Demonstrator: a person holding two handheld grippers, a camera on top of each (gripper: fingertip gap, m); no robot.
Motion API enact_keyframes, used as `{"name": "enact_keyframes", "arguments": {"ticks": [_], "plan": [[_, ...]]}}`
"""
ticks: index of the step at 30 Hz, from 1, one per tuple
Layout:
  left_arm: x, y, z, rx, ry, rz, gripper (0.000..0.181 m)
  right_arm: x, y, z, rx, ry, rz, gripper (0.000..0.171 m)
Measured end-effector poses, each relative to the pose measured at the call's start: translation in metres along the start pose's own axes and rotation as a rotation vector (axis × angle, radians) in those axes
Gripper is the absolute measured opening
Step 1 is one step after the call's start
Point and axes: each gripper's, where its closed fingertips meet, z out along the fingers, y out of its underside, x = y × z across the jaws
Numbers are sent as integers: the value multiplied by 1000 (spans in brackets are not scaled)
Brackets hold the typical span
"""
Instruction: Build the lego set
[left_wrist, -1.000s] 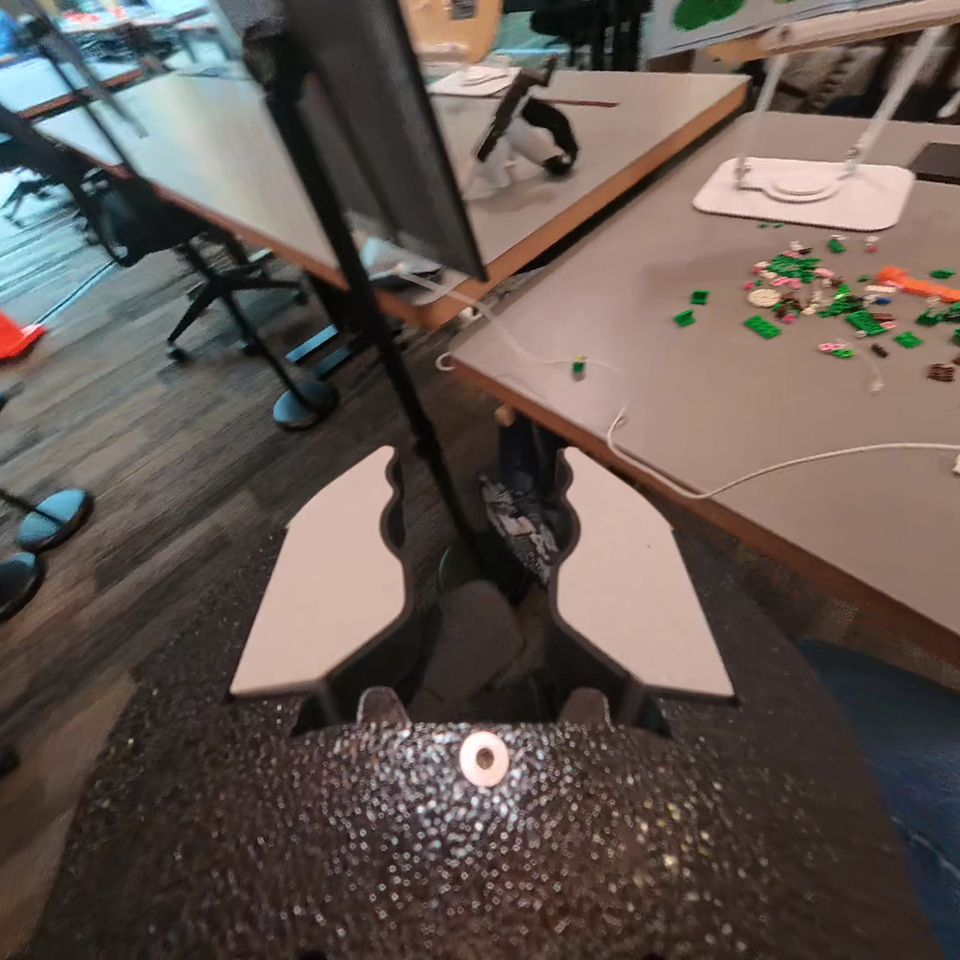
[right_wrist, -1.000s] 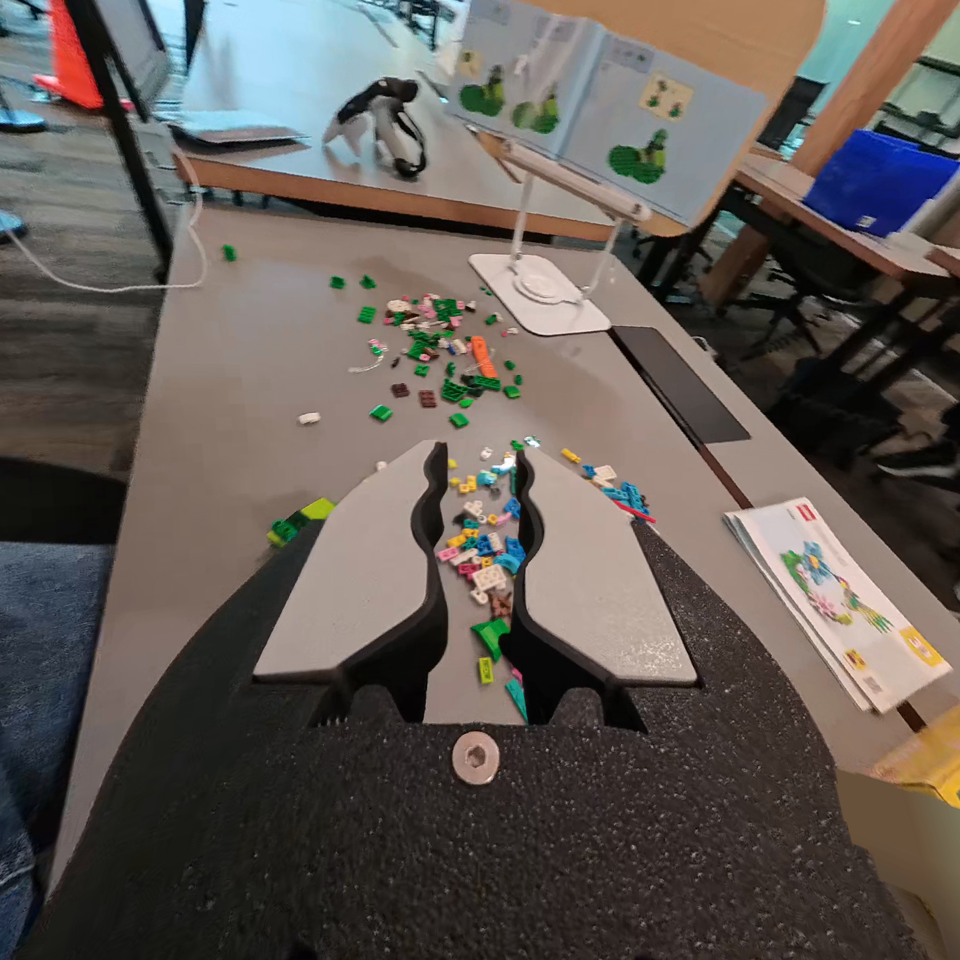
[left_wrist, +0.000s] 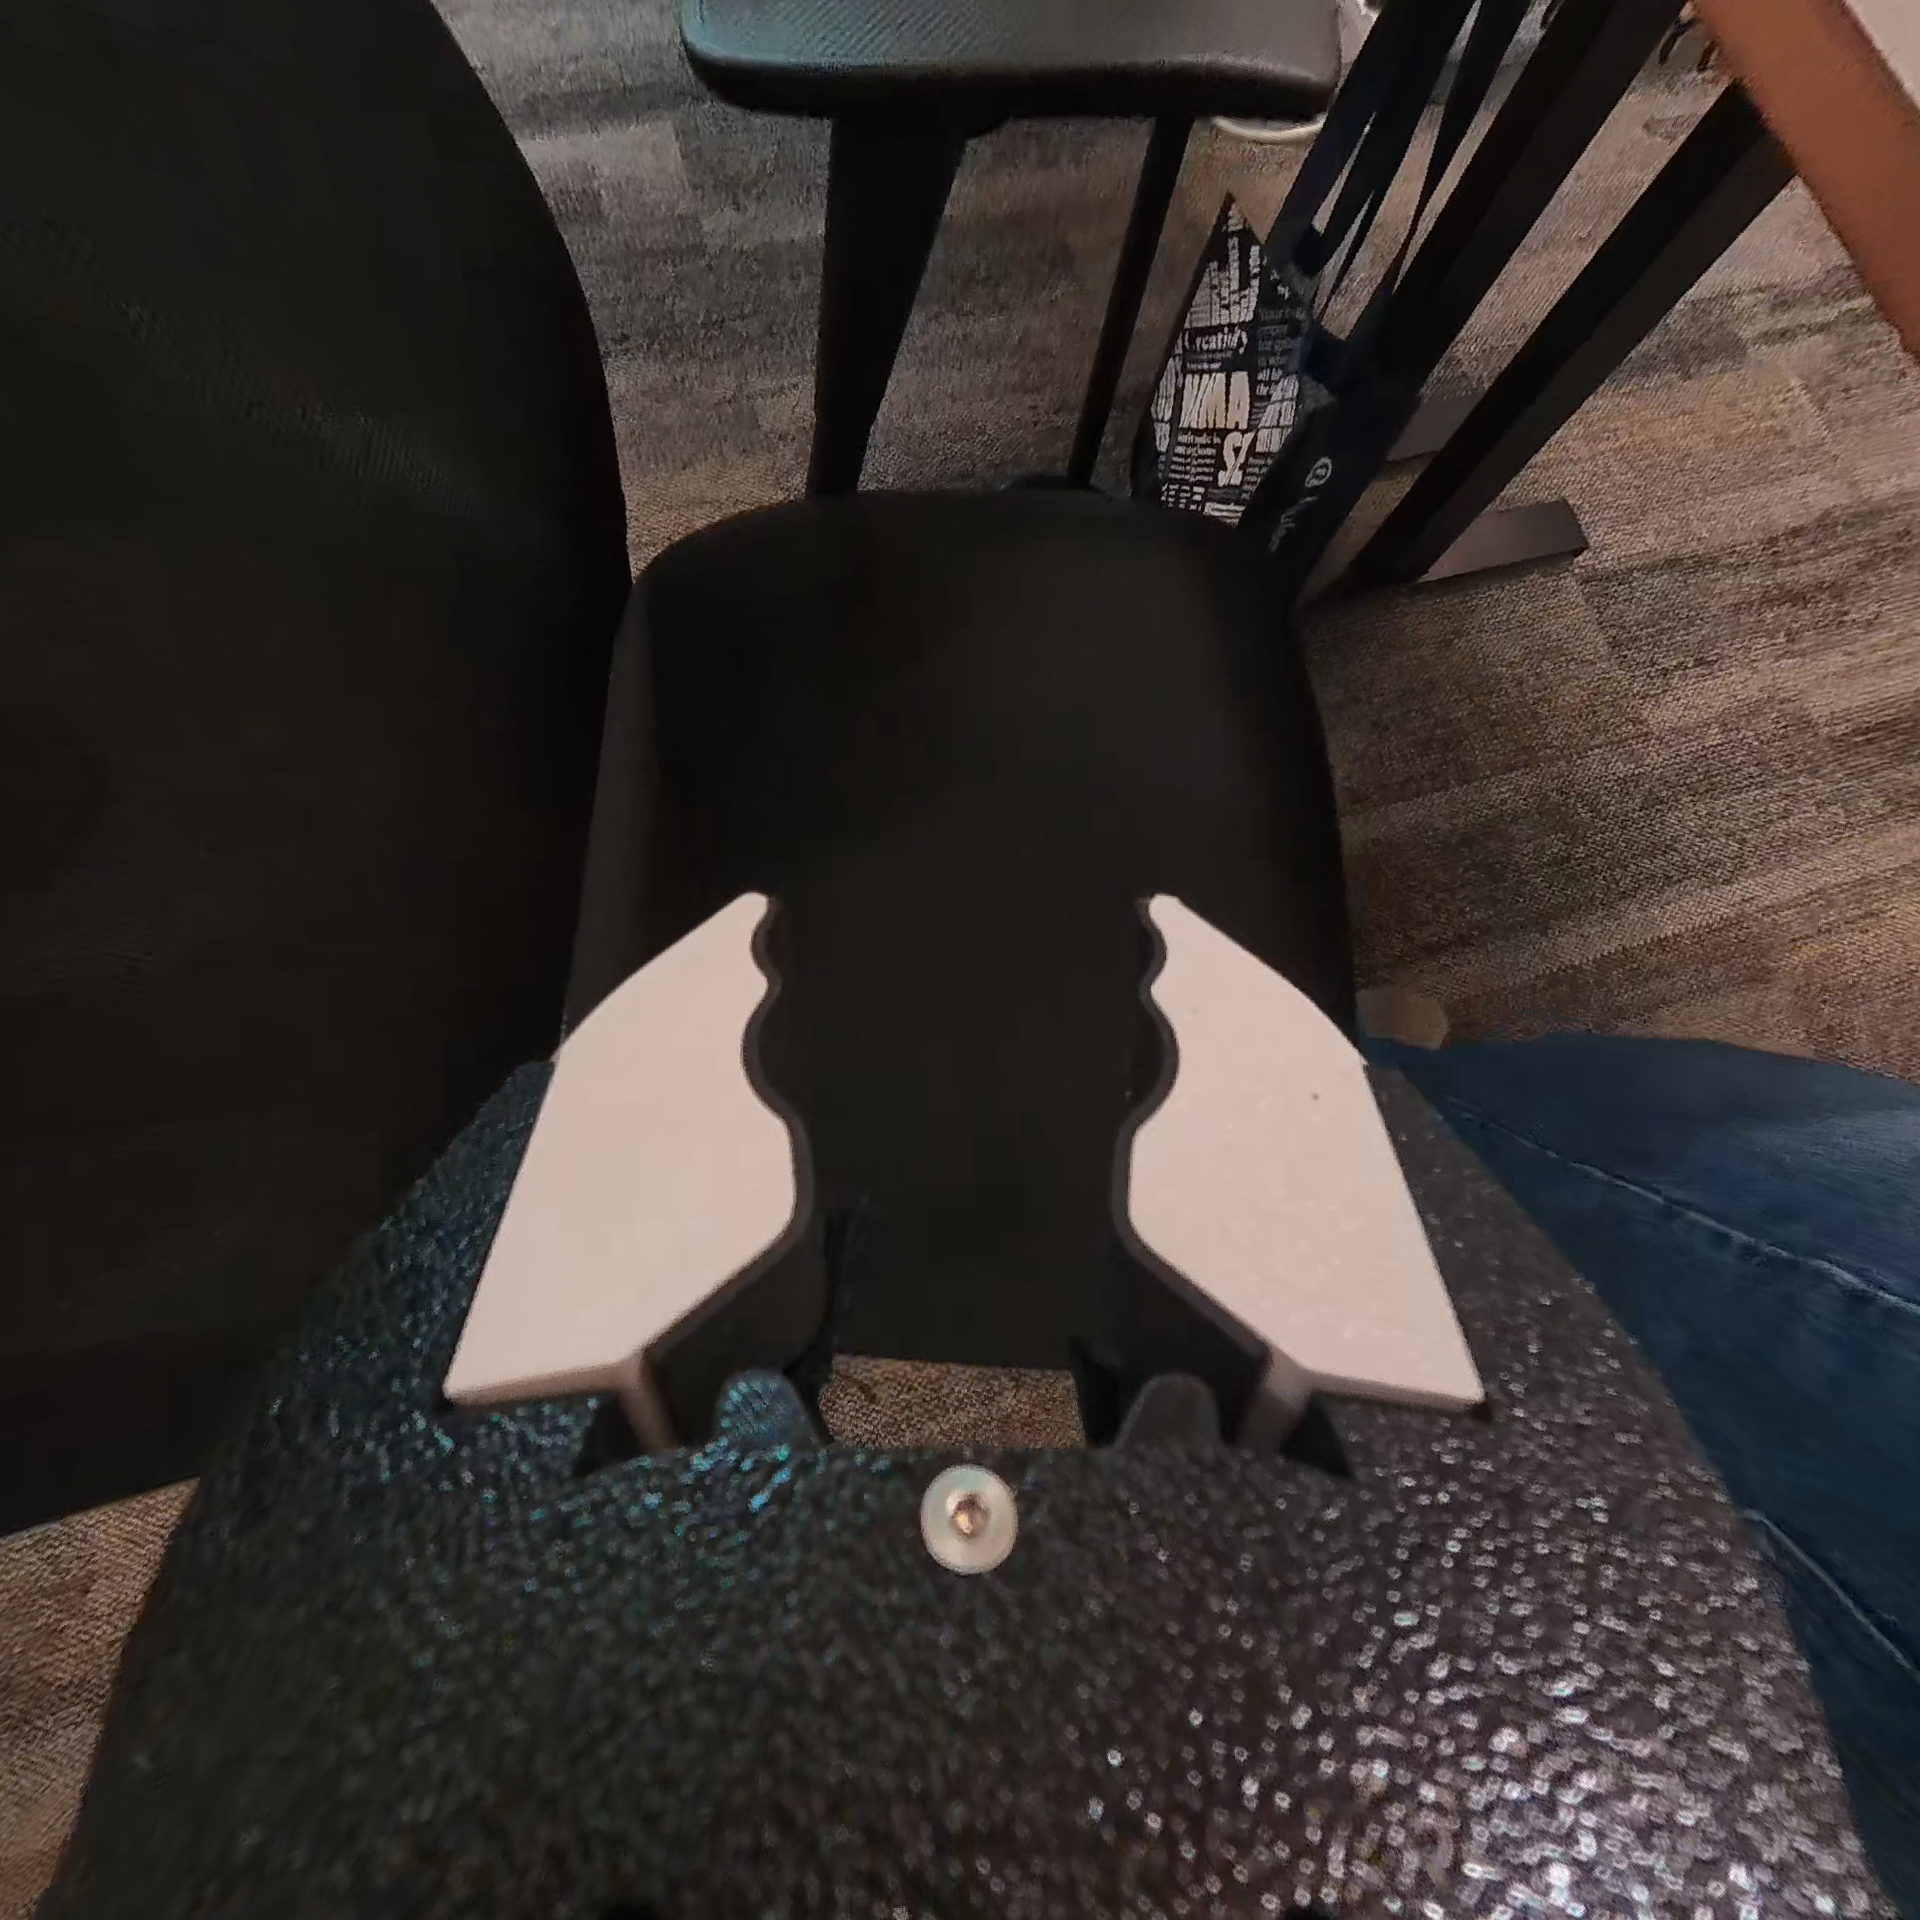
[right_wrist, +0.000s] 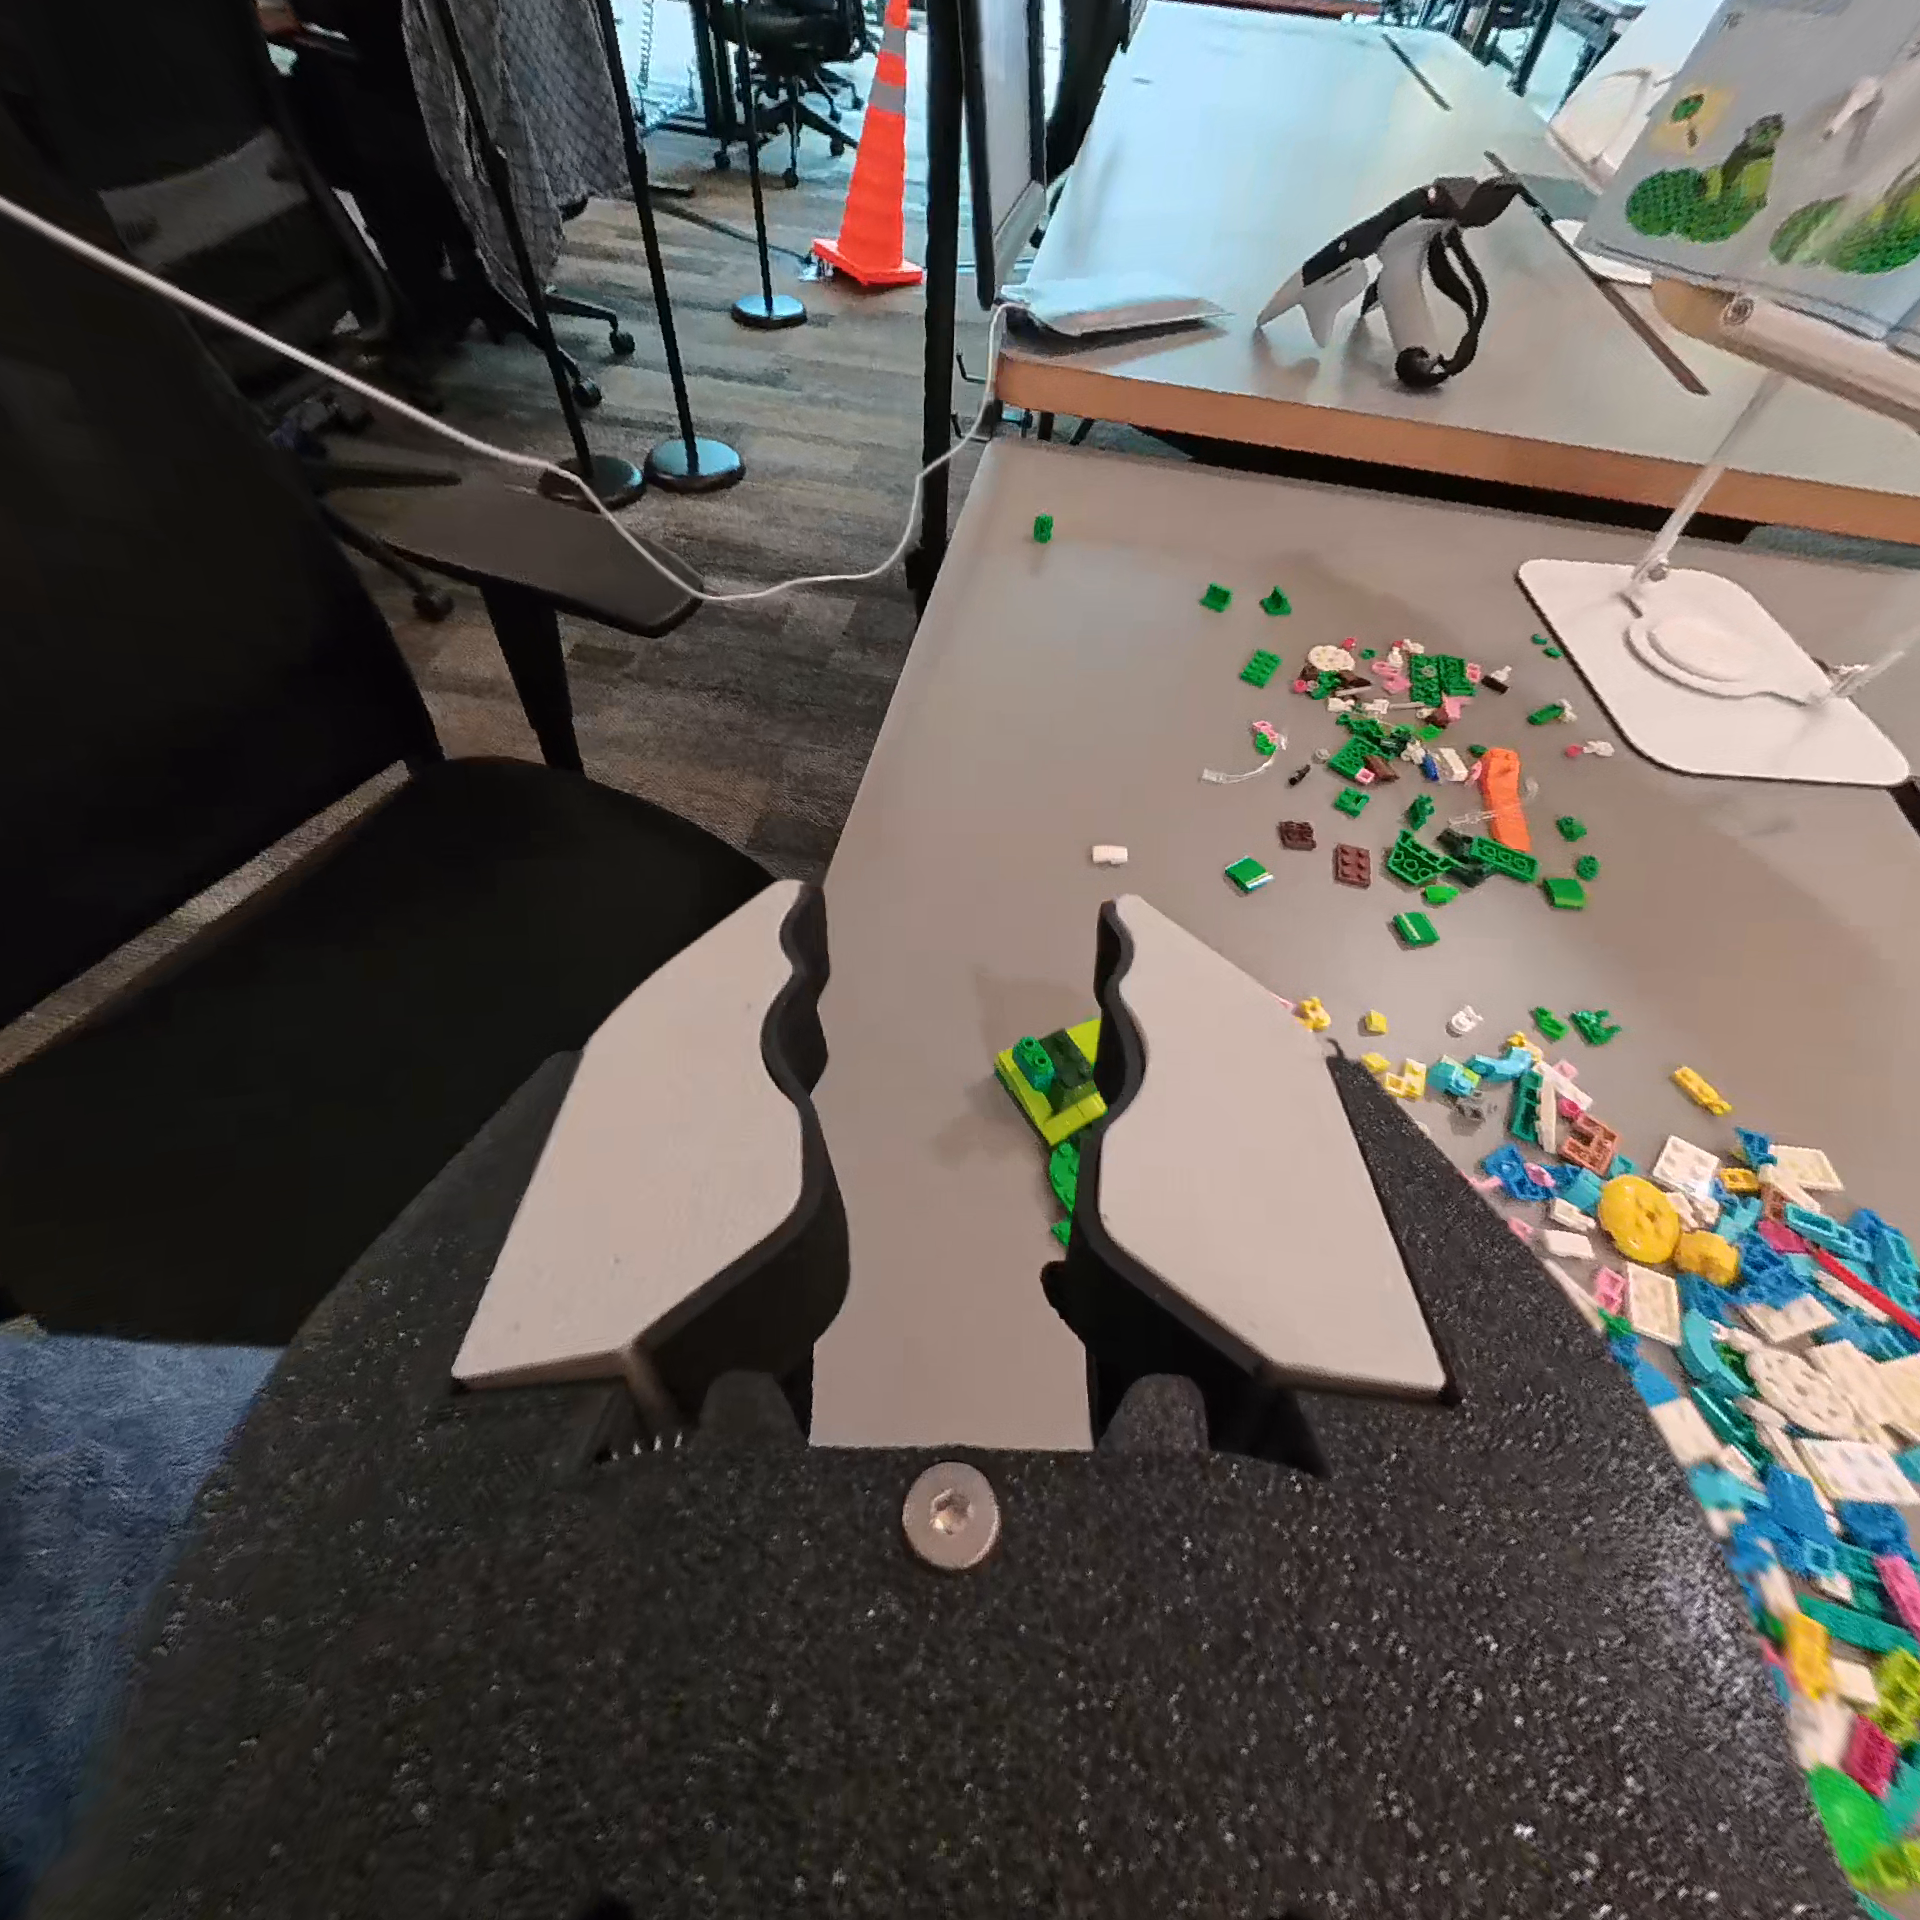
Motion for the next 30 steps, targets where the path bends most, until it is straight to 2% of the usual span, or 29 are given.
{"name": "enact_keyframes", "arguments": {"ticks": [5,14,20,25,30], "plan": [[18,2,4,16,33,-9,62,1,-1,2,-4,-11,-8,50],[54,-22,15,55,75,87,63,14,2,16,-33,32,98,58],[72,-21,25,51,102,196,67,14,11,-6,-11,112,148,66],[70,-5,-19,130,84,250,64,-5,35,-38,5,139,209,67],[51,15,-96,266,42,150,62,-29,35,-75,74,159,181,68]]}}
